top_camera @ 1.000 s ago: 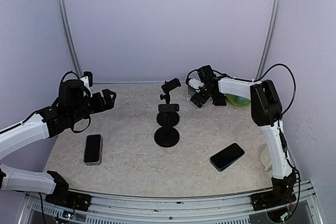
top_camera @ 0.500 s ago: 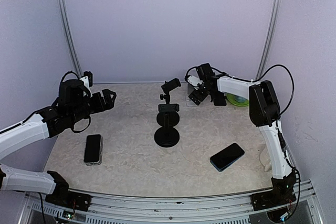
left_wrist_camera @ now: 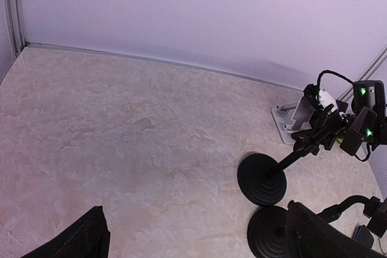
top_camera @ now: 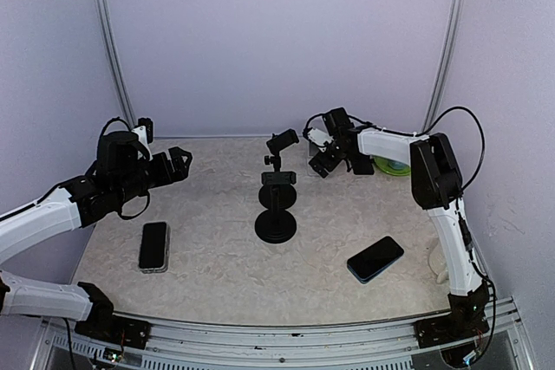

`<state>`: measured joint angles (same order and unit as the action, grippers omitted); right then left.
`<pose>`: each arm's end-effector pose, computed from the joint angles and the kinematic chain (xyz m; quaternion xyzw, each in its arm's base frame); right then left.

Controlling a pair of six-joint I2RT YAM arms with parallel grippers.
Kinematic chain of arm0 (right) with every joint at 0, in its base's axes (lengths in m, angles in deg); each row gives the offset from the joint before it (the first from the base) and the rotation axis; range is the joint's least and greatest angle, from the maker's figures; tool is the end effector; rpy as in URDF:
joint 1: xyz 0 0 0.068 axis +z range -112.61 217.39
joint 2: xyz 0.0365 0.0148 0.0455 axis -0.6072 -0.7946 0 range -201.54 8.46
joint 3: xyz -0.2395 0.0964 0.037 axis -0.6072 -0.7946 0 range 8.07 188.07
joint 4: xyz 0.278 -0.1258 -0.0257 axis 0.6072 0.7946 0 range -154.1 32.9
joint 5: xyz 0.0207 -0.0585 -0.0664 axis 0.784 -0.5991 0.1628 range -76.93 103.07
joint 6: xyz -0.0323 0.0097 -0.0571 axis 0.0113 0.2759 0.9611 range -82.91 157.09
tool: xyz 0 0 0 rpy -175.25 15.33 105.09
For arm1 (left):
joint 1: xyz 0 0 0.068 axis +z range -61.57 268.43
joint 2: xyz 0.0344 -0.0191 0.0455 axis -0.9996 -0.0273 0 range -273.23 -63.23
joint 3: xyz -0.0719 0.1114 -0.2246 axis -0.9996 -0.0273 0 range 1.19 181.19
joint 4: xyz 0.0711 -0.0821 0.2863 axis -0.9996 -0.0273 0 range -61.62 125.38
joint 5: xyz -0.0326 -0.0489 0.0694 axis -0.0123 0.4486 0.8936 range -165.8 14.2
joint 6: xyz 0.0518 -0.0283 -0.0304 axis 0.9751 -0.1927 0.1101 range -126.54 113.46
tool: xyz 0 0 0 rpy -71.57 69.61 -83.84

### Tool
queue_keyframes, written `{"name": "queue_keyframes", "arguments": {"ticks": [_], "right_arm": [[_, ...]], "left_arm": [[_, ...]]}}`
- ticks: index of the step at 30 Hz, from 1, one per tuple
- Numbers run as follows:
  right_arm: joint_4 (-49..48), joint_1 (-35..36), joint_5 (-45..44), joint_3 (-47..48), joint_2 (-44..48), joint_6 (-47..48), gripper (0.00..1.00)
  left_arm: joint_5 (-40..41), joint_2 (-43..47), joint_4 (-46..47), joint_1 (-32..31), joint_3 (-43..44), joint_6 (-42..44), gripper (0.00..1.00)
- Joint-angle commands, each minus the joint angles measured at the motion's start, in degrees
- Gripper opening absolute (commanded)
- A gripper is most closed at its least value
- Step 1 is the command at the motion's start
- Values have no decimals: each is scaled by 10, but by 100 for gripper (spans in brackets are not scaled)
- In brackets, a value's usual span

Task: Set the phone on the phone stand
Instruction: Adjust the phone stand at the corner of the board.

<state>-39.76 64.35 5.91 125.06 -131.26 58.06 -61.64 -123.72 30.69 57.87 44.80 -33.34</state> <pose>0.5294 0.2620 0.1262 -0.3564 0.8580 -0.0389 0.3678 0.2730 -0.1464 0.2590 -0.0423 0.8224 -0.1785 0.5385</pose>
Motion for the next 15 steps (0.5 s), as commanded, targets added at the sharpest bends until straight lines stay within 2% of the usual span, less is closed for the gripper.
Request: {"name": "queue_keyframes", "arguments": {"ticks": [1, 8, 15], "right_arm": [[-9, 5, 21, -22, 38, -15, 100], [9, 4, -3, -26, 56, -35, 100], [-8, 2, 30, -87, 148, -63, 100]], "left_arm": [[-1, 9, 12, 0, 2, -5, 99], [0, 19, 6, -2, 1, -9, 99], [7, 32, -7, -5, 1, -20, 99]]}}
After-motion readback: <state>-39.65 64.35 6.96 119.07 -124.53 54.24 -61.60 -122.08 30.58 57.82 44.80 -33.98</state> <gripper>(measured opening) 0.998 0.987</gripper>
